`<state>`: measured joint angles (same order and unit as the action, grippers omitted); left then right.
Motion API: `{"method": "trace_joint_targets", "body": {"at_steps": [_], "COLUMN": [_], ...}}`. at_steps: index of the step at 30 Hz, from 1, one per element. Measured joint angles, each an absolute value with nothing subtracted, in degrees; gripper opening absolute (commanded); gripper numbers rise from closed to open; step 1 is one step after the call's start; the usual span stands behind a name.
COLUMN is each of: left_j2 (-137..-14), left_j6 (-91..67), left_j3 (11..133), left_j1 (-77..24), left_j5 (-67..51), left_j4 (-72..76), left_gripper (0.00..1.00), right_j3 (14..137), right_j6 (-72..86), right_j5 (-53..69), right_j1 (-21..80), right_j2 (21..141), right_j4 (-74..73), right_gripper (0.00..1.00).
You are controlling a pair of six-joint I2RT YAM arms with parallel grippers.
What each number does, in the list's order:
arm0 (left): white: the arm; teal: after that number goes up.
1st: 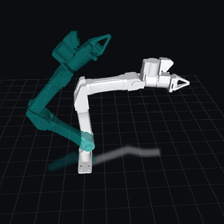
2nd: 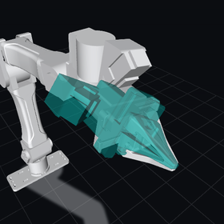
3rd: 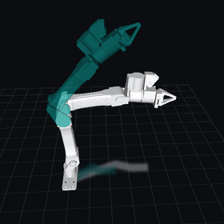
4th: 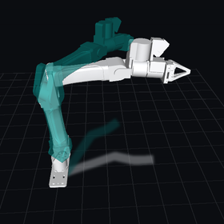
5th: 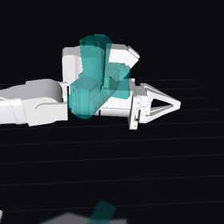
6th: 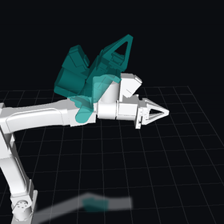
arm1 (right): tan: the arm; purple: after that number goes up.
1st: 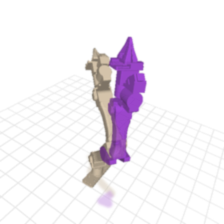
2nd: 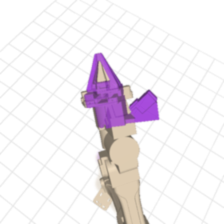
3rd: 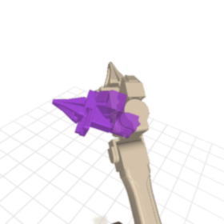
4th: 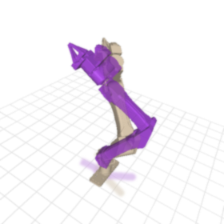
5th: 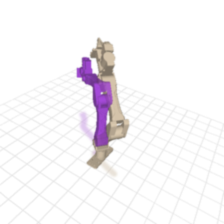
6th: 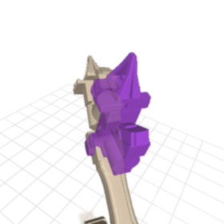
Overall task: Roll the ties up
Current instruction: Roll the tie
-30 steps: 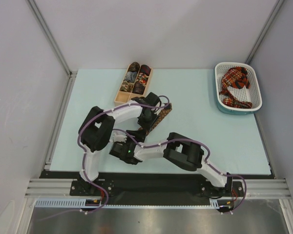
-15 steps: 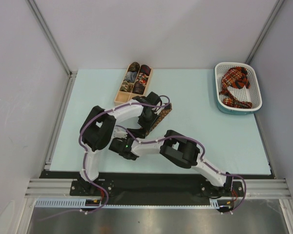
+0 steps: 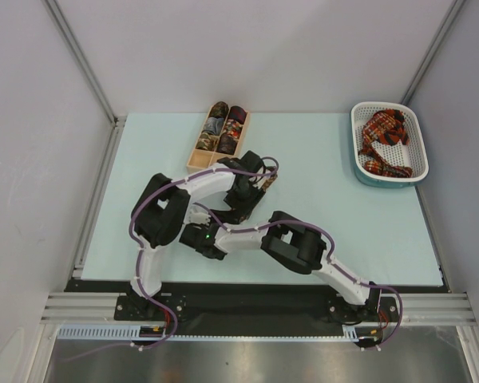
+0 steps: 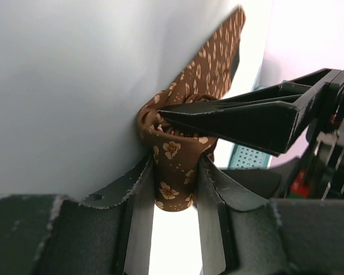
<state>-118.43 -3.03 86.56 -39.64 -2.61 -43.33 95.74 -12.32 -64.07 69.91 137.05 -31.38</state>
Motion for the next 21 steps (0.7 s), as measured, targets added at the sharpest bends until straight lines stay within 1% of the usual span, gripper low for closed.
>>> {"method": "trace_joint_targets", "body": {"at_steps": [4,11,21], "left_j2": [-118.43,-118.19,-118.24], "left_j6": [-3.03,-3.01,-3.07], "left_j3": [87.11,87.66,91.05], "left_j1": [-39.83,-39.86,-39.86], "left_j5": [-3.31,-3.68,-1.63], "left_j4": [-44.62,-47.40,-48.42], "left_gripper": [0.70,0.74,0.90], "right_j3": [95.61,95.11,92.09], "right_j6": [-12.75,-14.02,-18.02], "right_j5": [-64.12,-64.14,-64.49], "right_j1": [69.23,69.19,69.34], "right_j2": [137.05,136.90,135.87], "right_j4": [-31.40,-30.61,-26.11], "right_gripper": [0.24,0.24,0.26]}}
